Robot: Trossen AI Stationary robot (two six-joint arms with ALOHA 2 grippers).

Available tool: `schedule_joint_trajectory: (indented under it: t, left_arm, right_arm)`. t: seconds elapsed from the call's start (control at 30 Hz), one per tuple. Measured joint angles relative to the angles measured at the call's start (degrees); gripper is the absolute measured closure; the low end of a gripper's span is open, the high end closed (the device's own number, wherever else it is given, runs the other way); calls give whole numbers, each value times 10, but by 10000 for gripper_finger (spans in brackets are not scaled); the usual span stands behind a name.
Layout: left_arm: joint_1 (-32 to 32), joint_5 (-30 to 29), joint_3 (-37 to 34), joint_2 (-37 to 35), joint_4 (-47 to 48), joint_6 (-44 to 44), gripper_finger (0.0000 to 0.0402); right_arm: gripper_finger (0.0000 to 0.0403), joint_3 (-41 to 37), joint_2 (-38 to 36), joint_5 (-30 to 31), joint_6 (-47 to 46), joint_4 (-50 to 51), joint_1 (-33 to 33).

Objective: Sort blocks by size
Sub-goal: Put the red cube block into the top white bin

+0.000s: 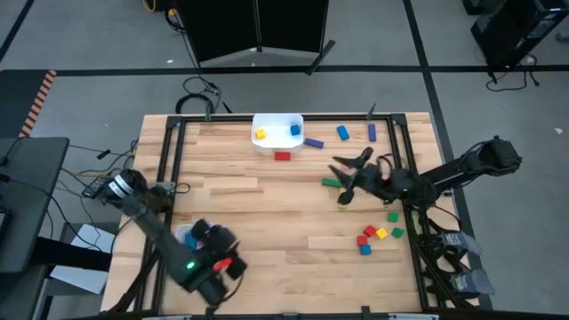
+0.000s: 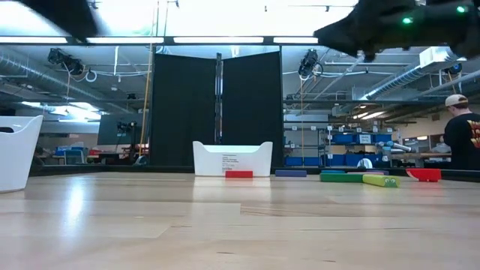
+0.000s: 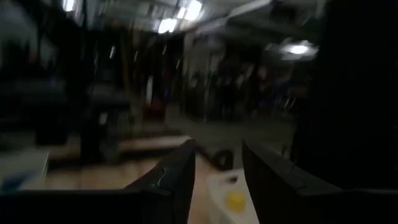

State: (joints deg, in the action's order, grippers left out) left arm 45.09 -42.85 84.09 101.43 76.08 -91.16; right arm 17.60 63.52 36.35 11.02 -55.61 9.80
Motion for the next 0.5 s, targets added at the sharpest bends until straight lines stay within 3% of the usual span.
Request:
schedule_joint_trajectory:
  t: [0.13,0.23,0.37,0.5]
  left_arm:
    - [-61,-72,0,0,-104,149,213]
    - [-103,-85,0,0,-230,307,213]
    - [-146,-77,0,5,-405,510,213]
    - [-181,-26,-1,18,-525,646,213]
  right_arm:
    - [244,83,19,-2,-27,195,1]
    - [238,131,30,3,-61,338,6]
    - [233,177,27,27,-136,521,17]
    - [233,201,17,16,-245,664,39]
